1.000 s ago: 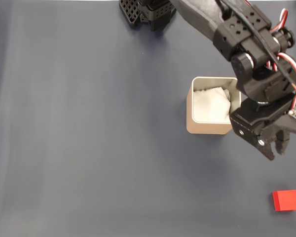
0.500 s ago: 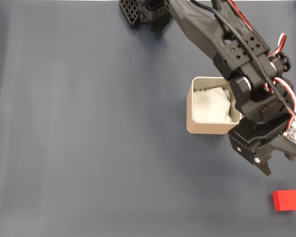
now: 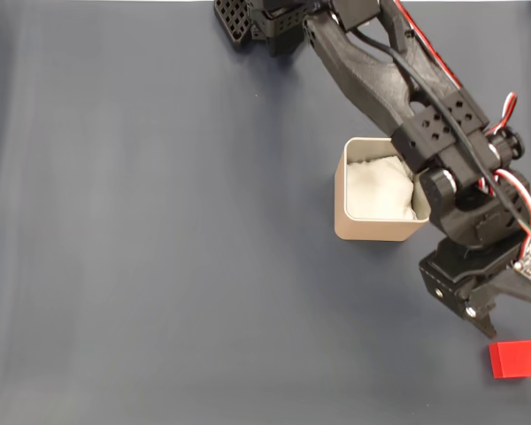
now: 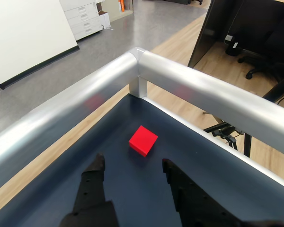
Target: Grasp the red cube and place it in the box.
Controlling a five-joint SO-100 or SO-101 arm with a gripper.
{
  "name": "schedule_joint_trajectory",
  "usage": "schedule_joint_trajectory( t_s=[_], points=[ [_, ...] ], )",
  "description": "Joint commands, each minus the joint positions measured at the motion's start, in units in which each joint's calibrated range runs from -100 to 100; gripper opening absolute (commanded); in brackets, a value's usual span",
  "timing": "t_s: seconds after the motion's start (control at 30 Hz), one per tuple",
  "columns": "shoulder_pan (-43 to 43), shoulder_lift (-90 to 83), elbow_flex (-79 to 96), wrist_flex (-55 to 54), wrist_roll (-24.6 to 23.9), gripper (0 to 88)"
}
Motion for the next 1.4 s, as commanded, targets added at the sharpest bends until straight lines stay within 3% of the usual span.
schedule_joint_trajectory(
  t_s=[0.0,1.37],
  points=[
    [-0.12,1.24,-5.23,-1.46,-0.2,33.7],
    [-0.55,22.18,-23.28,-1.46,-4.15,40.0]
  ],
)
